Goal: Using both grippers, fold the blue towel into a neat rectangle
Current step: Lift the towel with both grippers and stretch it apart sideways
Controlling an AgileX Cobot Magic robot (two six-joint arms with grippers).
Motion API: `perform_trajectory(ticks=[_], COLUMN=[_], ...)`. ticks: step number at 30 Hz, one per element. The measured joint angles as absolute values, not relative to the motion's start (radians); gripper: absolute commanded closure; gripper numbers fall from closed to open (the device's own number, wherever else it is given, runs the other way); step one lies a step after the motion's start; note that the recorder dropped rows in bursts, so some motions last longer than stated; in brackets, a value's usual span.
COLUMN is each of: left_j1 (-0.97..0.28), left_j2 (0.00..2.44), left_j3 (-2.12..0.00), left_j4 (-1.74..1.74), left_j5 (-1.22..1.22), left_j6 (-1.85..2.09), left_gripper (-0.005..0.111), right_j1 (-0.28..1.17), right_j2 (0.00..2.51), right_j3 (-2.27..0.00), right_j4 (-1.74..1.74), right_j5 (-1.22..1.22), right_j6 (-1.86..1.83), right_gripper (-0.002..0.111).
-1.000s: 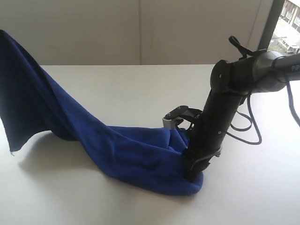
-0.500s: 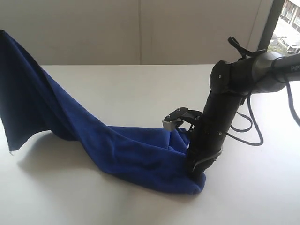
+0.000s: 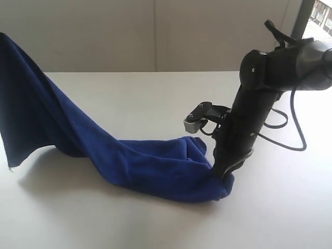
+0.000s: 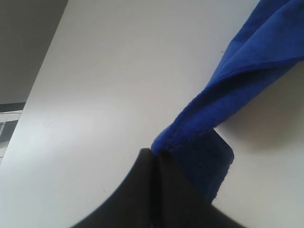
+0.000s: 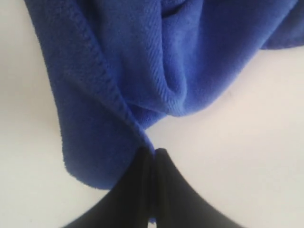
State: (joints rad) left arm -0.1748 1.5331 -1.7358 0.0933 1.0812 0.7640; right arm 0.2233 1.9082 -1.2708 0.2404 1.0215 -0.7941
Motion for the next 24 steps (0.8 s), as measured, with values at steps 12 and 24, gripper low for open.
perform_trajectory(ticks=[12,24], left_j1=[-0.175,-0.175], left_j2=[1.533,1.366], left_j3=[-1.736,-1.581], left_j4=[0.093,0.038], left_j5=[1.128,1.132], left_j6=[0.764,0.677], left_gripper=[0.107,0.107], right_j1=[0.223,0.223], right_j2=[1.606,1.170], right_j3=[-1.269,-1.269], right_j4=[-0.188,-0.481], right_j5=[0.843,0.954], right_j6=[-0.503,-0.258], right_gripper=[0.108,0.108])
